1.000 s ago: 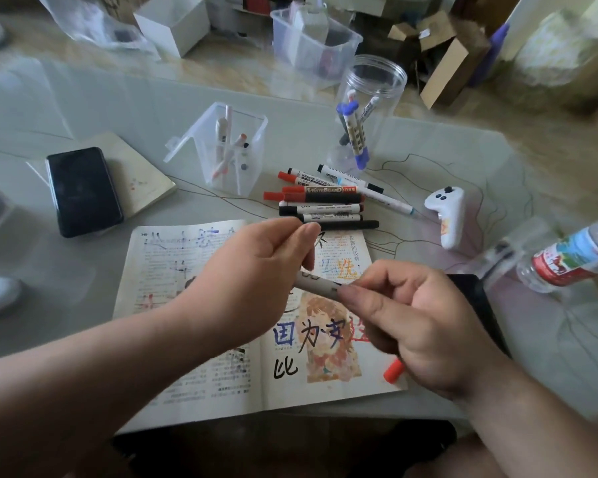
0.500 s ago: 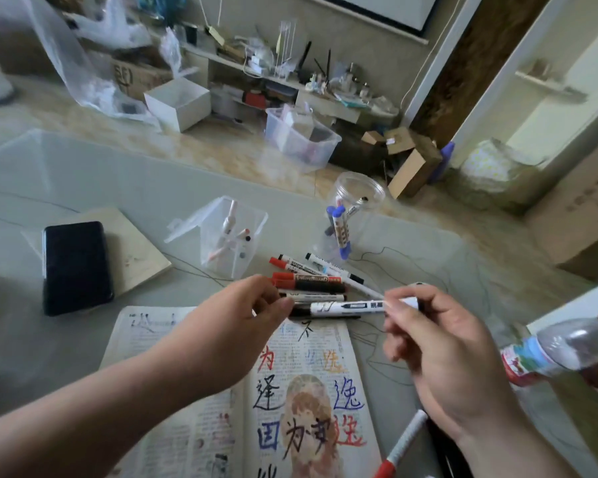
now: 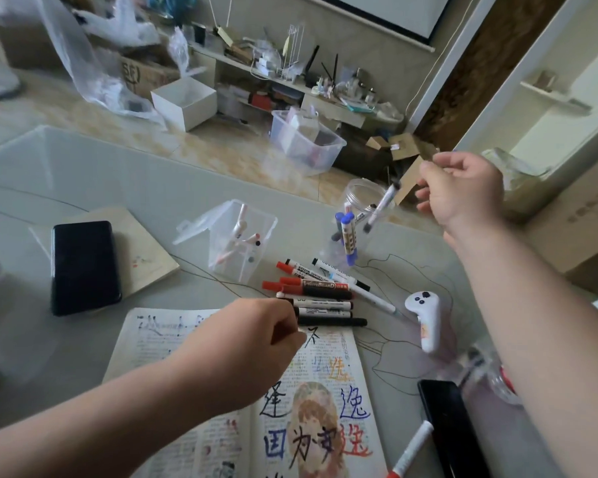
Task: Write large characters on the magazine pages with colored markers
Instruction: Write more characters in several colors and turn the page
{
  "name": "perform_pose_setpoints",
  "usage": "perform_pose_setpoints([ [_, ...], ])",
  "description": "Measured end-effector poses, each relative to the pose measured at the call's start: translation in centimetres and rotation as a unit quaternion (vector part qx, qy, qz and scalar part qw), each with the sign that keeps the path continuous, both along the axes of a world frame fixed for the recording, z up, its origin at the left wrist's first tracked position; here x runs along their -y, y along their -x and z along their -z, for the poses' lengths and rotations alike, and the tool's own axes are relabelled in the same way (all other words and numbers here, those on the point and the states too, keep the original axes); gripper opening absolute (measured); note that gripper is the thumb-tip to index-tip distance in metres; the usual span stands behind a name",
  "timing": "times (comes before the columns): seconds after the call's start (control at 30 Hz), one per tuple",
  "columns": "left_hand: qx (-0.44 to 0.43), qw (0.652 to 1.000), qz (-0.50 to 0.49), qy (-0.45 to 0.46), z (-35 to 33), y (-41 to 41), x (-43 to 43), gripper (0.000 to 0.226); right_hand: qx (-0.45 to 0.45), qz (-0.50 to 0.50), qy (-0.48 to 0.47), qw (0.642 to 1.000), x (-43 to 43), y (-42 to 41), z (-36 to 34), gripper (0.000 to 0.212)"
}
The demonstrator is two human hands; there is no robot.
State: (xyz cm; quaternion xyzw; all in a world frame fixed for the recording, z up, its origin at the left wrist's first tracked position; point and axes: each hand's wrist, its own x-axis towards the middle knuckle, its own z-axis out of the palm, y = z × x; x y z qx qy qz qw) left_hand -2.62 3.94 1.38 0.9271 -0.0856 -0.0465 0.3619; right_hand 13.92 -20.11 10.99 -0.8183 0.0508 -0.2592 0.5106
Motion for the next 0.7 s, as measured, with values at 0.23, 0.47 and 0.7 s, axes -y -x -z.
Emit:
perform_pose_setpoints([
  [0.23,-0.028,0.996,0.042,-0.08,0.8,0.0,0.0,0.029,-0.1,-0.041,0.155,0.982,3.0,8.2,5.3,0.01],
  [0.47,-0.123,0.963,0.143,-0.192,2.2,1.4,0.4,0.025,-0.492,-0.095,0.391,0.772,7.1,16.9,14.1,0.034],
  [0.7,-0.181,0.926,0.189,-0.272,1.7,2.6,0.8,0.038,-0.476,-0.048,0.265,0.837,5.8,17.5,16.2,0.023],
])
